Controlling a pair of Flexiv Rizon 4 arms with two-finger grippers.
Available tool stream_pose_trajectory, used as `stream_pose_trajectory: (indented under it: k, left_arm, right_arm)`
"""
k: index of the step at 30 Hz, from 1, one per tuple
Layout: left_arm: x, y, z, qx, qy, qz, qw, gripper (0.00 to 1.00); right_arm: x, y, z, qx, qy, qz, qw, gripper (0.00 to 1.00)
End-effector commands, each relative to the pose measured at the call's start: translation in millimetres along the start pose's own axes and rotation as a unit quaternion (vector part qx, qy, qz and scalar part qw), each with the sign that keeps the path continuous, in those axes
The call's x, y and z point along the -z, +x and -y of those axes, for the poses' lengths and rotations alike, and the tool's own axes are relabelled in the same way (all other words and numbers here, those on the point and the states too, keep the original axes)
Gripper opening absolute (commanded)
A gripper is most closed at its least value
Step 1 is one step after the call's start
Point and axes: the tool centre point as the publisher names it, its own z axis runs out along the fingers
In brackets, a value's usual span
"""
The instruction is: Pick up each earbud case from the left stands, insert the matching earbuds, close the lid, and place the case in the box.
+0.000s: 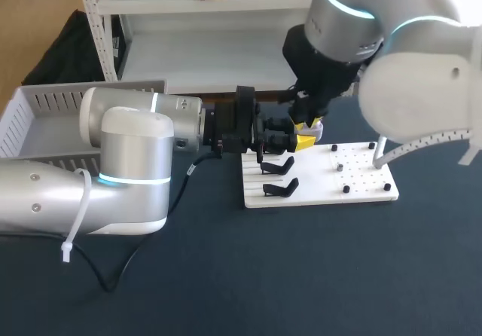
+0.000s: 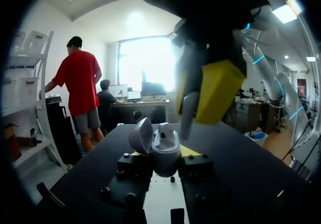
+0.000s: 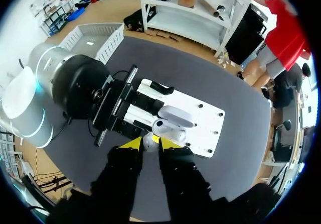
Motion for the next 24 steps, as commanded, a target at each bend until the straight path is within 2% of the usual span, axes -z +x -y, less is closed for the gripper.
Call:
stream_pose_trajectory:
  k: [1, 12, 24]
  left_arm:
    - [-0.5, -0.1, -0.6, 0.000, 0.000, -0.001, 1.000, 0.00]
    - [-0.5, -0.1, -0.6, 0.000, 0.000, -0.001, 1.000, 0.00]
    - [-0.5, -0.1, -0.6, 0.000, 0.000, -0.001, 1.000, 0.00]
  right_arm:
    - [-4.2, -5.2, 2.1, 0.000, 0.004, -0.002, 1.000, 0.00]
    - [-2.2, -7.9, 11.4, 0.038, 0.011, -0.007, 0.999, 0.00]
    - [-7.5, -8.1, 12.1, 0.039, 0.008, -0.013, 0.999, 0.00]
